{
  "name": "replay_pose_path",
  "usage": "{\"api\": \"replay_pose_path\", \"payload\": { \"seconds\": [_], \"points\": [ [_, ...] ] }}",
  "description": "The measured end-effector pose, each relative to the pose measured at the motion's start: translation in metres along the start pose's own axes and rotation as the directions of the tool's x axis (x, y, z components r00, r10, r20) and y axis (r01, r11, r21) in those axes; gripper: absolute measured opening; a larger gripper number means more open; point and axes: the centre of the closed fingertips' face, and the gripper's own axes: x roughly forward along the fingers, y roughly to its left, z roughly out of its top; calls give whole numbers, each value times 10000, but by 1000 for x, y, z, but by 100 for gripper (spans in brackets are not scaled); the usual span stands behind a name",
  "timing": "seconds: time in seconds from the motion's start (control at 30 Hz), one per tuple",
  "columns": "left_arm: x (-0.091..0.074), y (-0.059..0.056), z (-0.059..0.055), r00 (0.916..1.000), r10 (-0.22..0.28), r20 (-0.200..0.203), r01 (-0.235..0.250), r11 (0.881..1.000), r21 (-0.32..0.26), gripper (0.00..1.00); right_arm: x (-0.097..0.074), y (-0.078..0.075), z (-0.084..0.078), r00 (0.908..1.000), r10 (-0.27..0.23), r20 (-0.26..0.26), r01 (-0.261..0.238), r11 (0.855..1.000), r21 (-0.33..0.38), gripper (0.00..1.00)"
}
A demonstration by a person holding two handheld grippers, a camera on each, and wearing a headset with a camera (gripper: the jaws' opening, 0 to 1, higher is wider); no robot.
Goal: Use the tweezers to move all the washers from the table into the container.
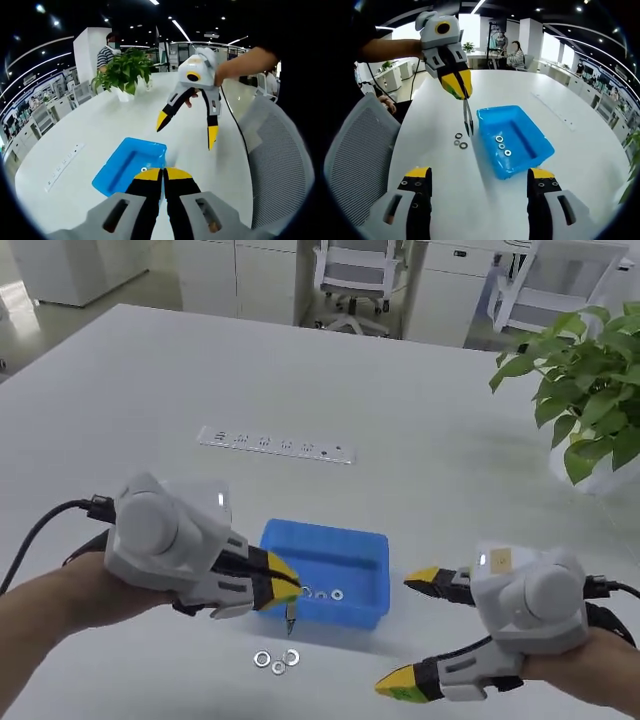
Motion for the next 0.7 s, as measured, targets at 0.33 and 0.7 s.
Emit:
{"api": "replay_pose_path", "payload": {
  "seconds": [0.33,0.7],
  "points": [
    [6,-6,-7,9999,-162,-44,162,9999,-54,5,2,3,-4,10000,38,-31,-38,10000,58,79],
    [9,-8,-10,9996,-274,-23,273,9994,-209,5,5,3,-8,9999,94,-96,-93,9999,134,78]
  ]
}}
